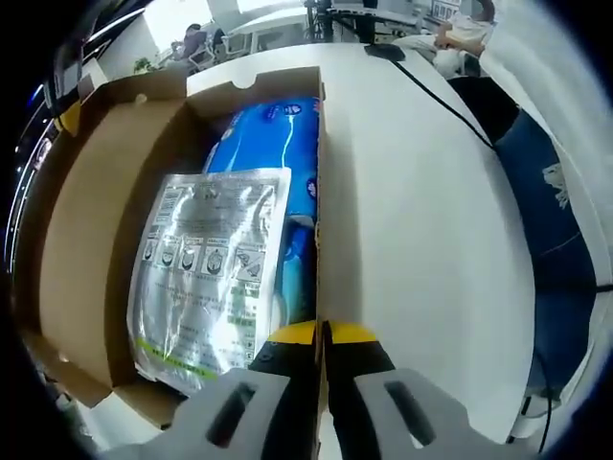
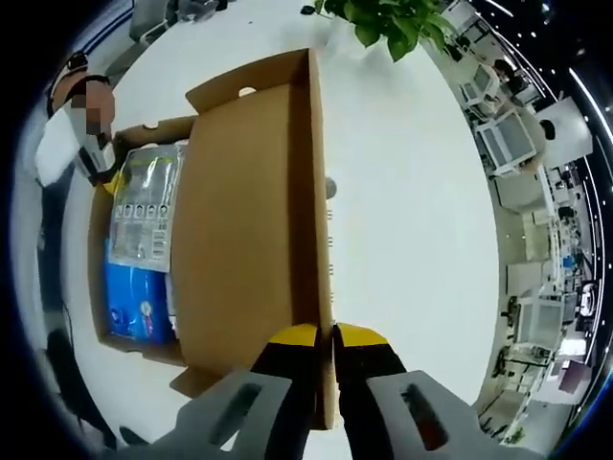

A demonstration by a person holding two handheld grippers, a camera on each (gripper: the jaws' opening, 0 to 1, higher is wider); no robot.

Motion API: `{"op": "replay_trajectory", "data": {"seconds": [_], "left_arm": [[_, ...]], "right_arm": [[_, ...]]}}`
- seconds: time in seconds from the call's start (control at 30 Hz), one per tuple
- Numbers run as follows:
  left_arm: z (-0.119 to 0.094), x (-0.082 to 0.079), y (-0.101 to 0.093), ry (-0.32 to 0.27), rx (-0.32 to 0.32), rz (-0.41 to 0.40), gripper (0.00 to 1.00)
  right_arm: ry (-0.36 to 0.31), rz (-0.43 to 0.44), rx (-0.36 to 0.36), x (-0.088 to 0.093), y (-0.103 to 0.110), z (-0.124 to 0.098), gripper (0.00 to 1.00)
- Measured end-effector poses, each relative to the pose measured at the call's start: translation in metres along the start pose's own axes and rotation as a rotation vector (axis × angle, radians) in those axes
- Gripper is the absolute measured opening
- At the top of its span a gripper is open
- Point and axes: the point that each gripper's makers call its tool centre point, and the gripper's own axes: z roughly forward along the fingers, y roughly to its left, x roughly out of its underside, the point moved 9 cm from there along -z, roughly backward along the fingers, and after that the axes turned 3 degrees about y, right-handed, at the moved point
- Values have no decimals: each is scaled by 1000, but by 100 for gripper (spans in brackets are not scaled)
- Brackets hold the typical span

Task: Operate the shoe box by opening the lid, removing the specified soft item, and placing it in the target area until the item is outside and the box remains undamaged.

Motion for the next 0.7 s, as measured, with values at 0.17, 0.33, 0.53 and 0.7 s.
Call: {"op": "replay_trajectory", "data": {"seconds": [0.17,0.33,0.53,0.7], "left_arm": [[0,0,0,0,0,2,1],[0,0,0,0,0,-1,1],[0,-1,0,1,5,-3,1],[0,-1,1,4,7,0,1]], "right_arm": [[4,2,-5,0,0,1,3],[4,0,-9,0,-3,5,3],[10,40,-21,-2,3,3,3],[15,26,-29,-4,9,1,3]]}}
